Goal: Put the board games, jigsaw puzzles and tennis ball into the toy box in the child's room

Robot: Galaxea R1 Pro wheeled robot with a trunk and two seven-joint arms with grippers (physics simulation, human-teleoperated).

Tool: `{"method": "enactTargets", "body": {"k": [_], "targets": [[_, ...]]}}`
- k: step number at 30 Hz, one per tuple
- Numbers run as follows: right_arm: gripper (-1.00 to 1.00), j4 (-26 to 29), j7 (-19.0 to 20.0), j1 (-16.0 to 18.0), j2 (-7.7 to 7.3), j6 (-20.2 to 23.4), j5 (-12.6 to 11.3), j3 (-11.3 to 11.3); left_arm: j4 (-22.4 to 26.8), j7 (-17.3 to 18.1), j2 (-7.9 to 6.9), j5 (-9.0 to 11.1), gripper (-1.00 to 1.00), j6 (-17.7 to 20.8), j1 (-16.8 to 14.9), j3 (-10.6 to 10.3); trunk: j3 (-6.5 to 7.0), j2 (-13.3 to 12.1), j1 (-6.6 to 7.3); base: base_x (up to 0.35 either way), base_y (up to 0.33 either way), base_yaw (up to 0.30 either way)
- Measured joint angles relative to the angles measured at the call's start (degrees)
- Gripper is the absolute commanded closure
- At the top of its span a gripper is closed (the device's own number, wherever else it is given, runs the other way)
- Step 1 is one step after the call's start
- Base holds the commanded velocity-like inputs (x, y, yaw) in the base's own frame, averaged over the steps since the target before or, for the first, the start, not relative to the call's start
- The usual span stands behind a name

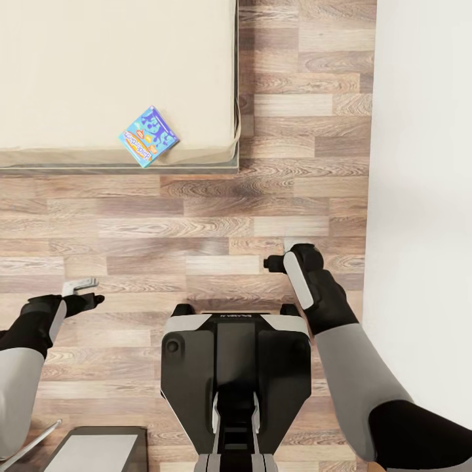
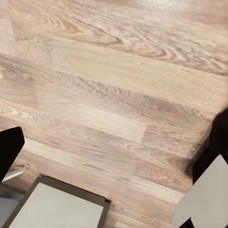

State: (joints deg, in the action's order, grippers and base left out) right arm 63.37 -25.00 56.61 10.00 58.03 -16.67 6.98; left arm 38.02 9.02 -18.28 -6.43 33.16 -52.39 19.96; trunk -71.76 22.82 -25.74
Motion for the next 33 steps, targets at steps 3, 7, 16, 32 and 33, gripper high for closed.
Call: {"method": "enactTargets", "body": {"k": [3,7,16,32,33], "targets": [[-1.00,0.14,0.20,-0.75,0.00,-0.20,-0.24,0.00,-0.08,0.08,0.08,0.00,-1.00,-0.05,0.01,0.00,0.00,0.00,0.00,0.000,0.000,0.000],[-1.00,0.27,0.20,-1.15,0.00,-0.44,-0.38,0.06,-0.27,0.19,0.12,-0.04,-1.00,-0.08,0.02,0.00,0.00,0.00,0.00,0.000,0.000,0.000],[-1.00,2.87,0.13,-1.39,0.00,-0.15,-0.52,0.12,-4.81,0.86,0.08,0.04,-1.00,-0.48,0.03,-0.01,0.28,0.00,0.00,0.000,0.000,0.000],[-1.00,6.10,0.27,-3.21,0.00,0.25,-0.60,-0.18,-8.54,7.36,0.07,-0.11,-1.00,-8.01,1.51,-0.19,1.73,0.01,0.00,0.000,0.000,0.000],[-1.00,6.12,0.27,-3.24,0.00,0.27,-0.60,-0.16,-8.36,7.98,0.06,-0.10,-1.00,-7.87,1.60,-0.20,1.82,0.01,0.00,0.000,0.000,0.000]]}}
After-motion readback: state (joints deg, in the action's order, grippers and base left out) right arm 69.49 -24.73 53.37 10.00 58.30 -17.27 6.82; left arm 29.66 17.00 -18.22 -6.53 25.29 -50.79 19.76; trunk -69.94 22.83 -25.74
